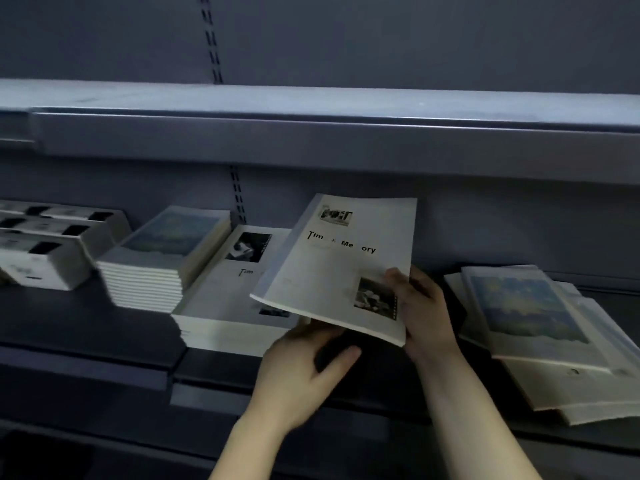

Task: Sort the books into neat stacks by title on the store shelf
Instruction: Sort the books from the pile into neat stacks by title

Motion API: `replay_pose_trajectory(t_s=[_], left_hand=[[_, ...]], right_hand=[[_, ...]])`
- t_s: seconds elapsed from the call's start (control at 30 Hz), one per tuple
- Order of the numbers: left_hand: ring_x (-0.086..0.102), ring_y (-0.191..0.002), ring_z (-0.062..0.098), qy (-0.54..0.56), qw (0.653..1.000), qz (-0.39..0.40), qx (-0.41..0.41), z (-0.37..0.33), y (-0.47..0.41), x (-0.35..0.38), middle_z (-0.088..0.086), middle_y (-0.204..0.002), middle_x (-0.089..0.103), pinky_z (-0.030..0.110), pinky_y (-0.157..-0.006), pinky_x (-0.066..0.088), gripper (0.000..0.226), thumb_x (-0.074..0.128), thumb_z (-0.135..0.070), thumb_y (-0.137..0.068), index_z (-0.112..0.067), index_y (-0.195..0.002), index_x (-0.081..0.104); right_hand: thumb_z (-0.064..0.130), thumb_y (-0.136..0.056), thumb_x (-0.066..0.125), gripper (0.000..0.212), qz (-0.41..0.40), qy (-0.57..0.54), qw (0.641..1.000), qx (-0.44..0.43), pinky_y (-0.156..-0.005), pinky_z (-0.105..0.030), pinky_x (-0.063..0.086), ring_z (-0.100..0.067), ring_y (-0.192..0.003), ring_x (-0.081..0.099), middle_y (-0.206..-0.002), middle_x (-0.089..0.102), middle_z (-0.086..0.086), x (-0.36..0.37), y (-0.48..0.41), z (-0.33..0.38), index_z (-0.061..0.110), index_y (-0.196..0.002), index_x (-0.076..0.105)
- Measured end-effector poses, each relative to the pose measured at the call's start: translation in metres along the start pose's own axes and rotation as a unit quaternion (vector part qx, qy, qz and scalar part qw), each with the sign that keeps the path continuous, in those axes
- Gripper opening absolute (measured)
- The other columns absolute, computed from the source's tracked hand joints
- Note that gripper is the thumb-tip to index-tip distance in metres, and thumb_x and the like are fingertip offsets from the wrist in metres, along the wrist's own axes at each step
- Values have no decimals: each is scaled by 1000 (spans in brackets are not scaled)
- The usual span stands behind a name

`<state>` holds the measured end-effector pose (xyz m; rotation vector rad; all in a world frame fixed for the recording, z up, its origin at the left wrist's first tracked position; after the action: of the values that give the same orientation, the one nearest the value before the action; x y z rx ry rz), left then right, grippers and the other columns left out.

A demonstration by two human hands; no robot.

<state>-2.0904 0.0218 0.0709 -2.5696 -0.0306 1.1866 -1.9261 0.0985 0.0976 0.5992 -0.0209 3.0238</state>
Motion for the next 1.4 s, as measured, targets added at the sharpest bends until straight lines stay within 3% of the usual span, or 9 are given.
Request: replay_pose_trajectory(t_s=[0.13, 0.27, 0.4, 0.6, 0.77, 0.93, 1.13, 1.4], left_hand=[[52, -109, -3, -79, 995, 59, 28, 31, 11, -15, -23, -123, 58, 13, -85, 40, 47, 45, -65, -86, -41, -125, 56], [51, -112, -3, -81, 993, 87, 24, 67, 19, -32, -25, -122, 59, 16, -89, 43, 45, 44, -63, -85, -43, -123, 57], [53, -110, 0, -95, 991, 91, 15, 100, 23, -52, -23, -120, 60, 22, -87, 46, 44, 41, -61, -84, -40, -119, 58], [54, -106, 1, -118, 990, 75, 13, 129, 32, -80, -23, -116, 61, 15, -80, 43, 35, 46, -53, -88, -40, -118, 60], [53, -105, 0, -124, 991, 55, 3, 148, 40, -98, -22, -114, 61, 15, -82, 42, 34, 48, -52, -89, -37, -116, 63], [56, -100, 1, -120, 992, 40, 4, 160, 42, -104, -21, -108, 64, 23, -81, 47, 40, 43, -56, -85, -35, -110, 66], [59, -95, 3, -123, 992, 26, 22, 161, 42, -103, -19, -103, 66, 23, -77, 48, 48, 35, -59, -81, -34, -106, 68], [58, -93, 4, -140, 989, 27, 27, 158, 41, -100, -19, -101, 66, 19, -75, 45, 42, 39, -55, -83, -33, -105, 69]], right_hand=[[5, -93, 59, 9, -4, 16, 999, 47, -56, -33, 55, -23, -68, 71, -81, 73, -10, 38, -7, -20, 8, -93, 67], [7, -93, 58, 12, -1, 76, 995, 56, -59, -34, 55, -26, -72, 70, -85, 73, -11, 65, -11, -42, 9, -98, 68], [7, -92, 59, 13, -14, 121, 991, 52, -67, -40, 57, -30, -79, 71, -90, 73, -12, 86, -16, -61, 10, -99, 69], [10, -85, 64, 14, -52, 246, 968, -10, -72, -37, 57, -21, -81, 71, -85, 74, -1, 100, -23, -69, 16, -93, 74], [14, -85, 65, 19, -52, 313, 947, -43, -76, -33, 55, -14, -87, 69, -92, 74, 6, 106, -27, -74, 18, -102, 74], [19, -88, 66, 24, -56, 373, 924, -69, -72, -21, 47, -9, -89, 65, -104, 73, 3, 111, -31, -76, 16, -111, 71], [21, -89, 66, 23, -72, 447, 888, -85, -57, -15, 36, 4, -70, 53, -104, 72, -1, 114, -33, -74, 13, -110, 70], [21, -90, 65, 23, -72, 460, 880, -92, -57, -13, 36, -10, -79, 58, -108, 71, -4, 116, -34, -76, 11, -110, 70]])
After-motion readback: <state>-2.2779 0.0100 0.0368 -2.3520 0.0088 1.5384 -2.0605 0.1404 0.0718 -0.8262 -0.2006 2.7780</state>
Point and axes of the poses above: each hand's wrist, its own y-axis away from the middle knuckle, its own x-axis out of the palm, z = x × y, the point moved 2 cm from there along -y, towards the middle knuckle
